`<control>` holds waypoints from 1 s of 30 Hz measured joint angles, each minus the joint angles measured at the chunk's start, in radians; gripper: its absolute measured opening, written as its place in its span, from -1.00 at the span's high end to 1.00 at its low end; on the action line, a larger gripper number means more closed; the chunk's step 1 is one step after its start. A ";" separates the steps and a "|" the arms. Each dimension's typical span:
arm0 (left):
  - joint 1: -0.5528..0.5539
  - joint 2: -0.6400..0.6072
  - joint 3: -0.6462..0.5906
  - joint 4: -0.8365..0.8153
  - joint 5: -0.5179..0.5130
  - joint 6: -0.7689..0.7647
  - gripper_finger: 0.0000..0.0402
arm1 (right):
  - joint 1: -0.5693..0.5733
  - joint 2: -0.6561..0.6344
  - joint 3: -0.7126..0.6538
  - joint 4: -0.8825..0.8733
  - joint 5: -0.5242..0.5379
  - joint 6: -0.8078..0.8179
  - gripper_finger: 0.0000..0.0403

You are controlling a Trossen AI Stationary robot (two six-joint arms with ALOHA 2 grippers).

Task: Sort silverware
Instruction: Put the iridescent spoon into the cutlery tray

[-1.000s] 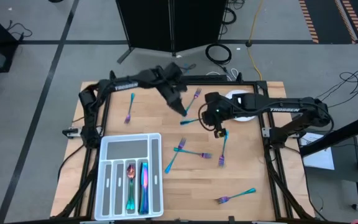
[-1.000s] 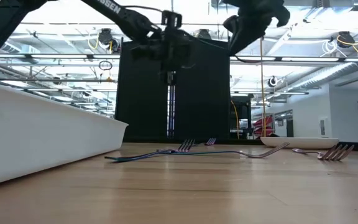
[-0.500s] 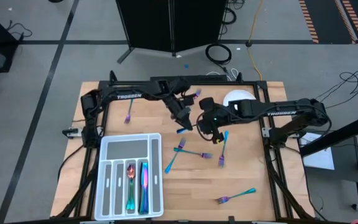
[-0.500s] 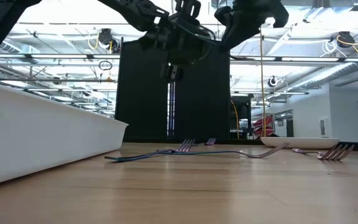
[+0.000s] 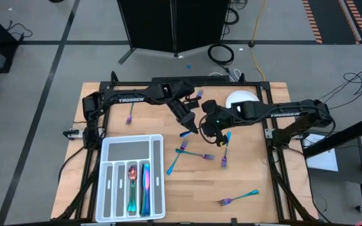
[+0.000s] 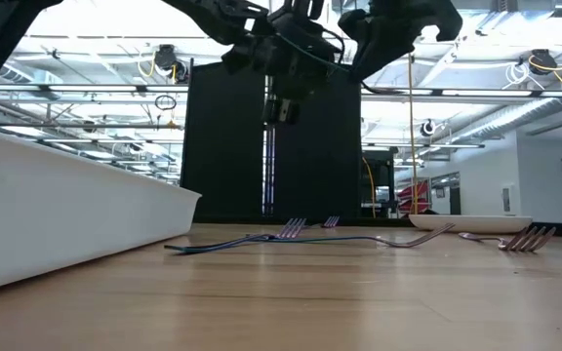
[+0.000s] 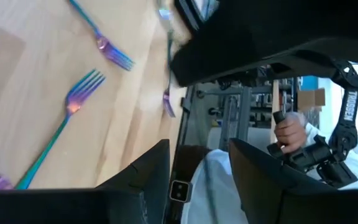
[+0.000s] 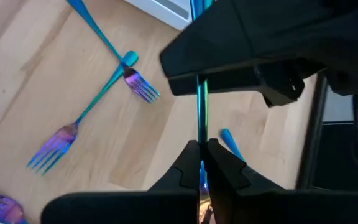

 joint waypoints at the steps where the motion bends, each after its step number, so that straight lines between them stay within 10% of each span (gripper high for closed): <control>1: -0.005 0.000 0.000 0.015 0.001 -0.003 0.19 | 0.000 0.000 0.000 0.000 -0.010 0.000 1.00; 15: -0.017 0.001 -0.001 0.042 0.005 0.013 0.95 | 0.000 -0.003 0.001 0.021 -0.020 0.000 1.00; 30: -0.004 0.001 0.002 0.088 -0.004 0.025 0.99 | 0.000 -0.020 0.001 0.056 -0.014 -0.007 0.84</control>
